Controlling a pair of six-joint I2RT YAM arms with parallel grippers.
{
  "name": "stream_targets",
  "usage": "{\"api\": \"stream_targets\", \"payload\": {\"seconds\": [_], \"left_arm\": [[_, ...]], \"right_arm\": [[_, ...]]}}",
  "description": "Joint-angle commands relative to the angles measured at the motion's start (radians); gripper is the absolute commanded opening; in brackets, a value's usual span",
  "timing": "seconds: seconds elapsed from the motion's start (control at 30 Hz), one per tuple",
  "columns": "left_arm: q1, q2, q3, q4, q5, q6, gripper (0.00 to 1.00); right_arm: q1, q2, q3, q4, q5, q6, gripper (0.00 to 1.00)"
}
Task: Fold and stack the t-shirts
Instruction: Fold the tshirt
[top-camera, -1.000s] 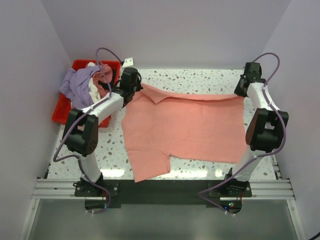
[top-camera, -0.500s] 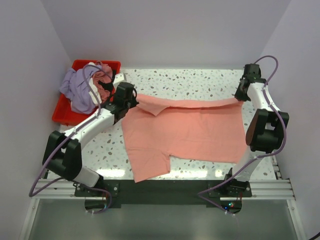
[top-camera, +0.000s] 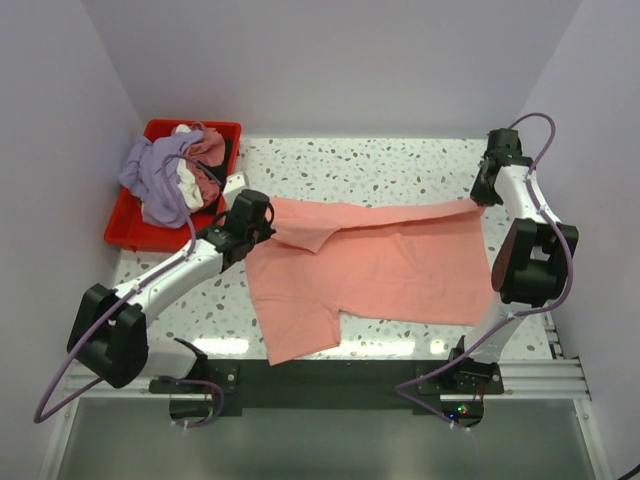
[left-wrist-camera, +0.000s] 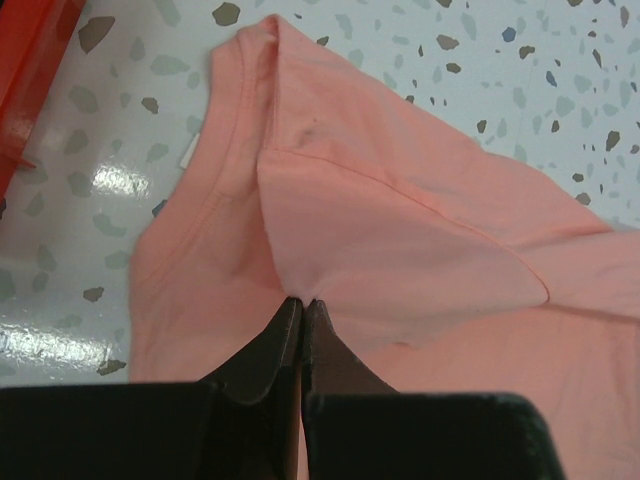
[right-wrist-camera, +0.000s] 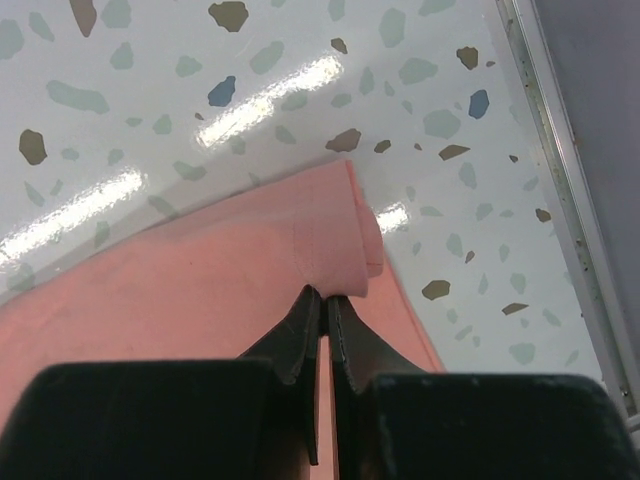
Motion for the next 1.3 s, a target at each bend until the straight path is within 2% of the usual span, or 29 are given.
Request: {"api": "stream_targets", "payload": {"seconds": [0.0,0.03,0.13,0.23,0.27,0.3,0.33,0.37,0.43,0.5,0.67,0.73,0.83,0.93,1.0,1.03,1.13,1.27], "left_arm": [[-0.002,0.003,-0.026,0.006,0.002,-0.025,0.00],[-0.004,0.005,-0.032,0.008,0.002,-0.025,0.00],[-0.002,0.006,-0.044,0.008,-0.001,-0.028,0.00],[-0.004,0.008,-0.041,0.003,-0.002,-0.027,0.00],[-0.004,0.006,-0.041,0.003,-0.004,-0.025,0.00],[-0.004,0.008,-0.041,0.003,-0.004,-0.024,0.00],[-0.004,0.008,-0.041,0.003,-0.004,-0.024,0.00],[-0.004,0.009,-0.043,0.011,-0.001,-0.022,0.00],[-0.004,0.015,-0.043,0.019,0.007,-0.021,0.00],[-0.002,0.024,-0.038,0.037,0.018,-0.016,0.00],[-0.001,0.093,0.013,0.063,0.005,0.002,0.00],[0.012,0.150,0.049,0.060,0.008,0.005,0.00],[0.050,0.231,0.097,0.056,0.025,0.007,0.00],[0.107,0.279,0.108,0.114,0.100,0.033,0.00],[0.151,0.304,0.111,0.164,0.180,0.041,0.00],[0.162,0.313,0.112,0.180,0.192,0.044,0.00],[0.190,0.353,0.148,0.181,0.202,0.059,0.00],[0.191,0.382,0.163,0.187,0.218,0.078,0.00]], "right_arm": [[-0.002,-0.046,0.001,-0.033,0.048,-0.016,0.04],[-0.002,-0.045,0.001,-0.039,0.057,-0.013,0.06],[-0.002,-0.049,-0.009,-0.062,0.082,-0.002,0.31],[-0.002,-0.068,-0.009,-0.097,0.097,0.008,0.48],[-0.002,-0.086,-0.014,-0.097,0.084,0.008,0.68],[-0.002,-0.098,-0.019,-0.094,0.068,0.005,0.75],[-0.002,-0.111,-0.023,-0.087,0.050,0.001,0.80],[0.000,-0.128,-0.043,-0.078,0.018,-0.005,0.91],[0.009,-0.180,-0.074,-0.032,-0.157,-0.024,0.98],[0.042,-0.238,-0.123,0.014,-0.266,-0.044,0.99],[0.321,-0.307,-0.204,0.056,-0.310,-0.073,0.98],[0.433,-0.332,-0.251,0.129,-0.391,-0.049,0.97],[0.565,-0.339,-0.334,0.238,-0.432,-0.004,0.96],[0.680,-0.301,-0.365,0.317,-0.458,0.016,0.91],[0.737,-0.237,-0.339,0.324,-0.426,0.005,0.82],[0.789,-0.212,-0.322,0.321,-0.417,0.005,0.77],[0.866,-0.107,-0.252,0.312,-0.374,0.001,0.72],[0.918,0.001,-0.148,0.298,-0.309,0.008,0.64]]}}
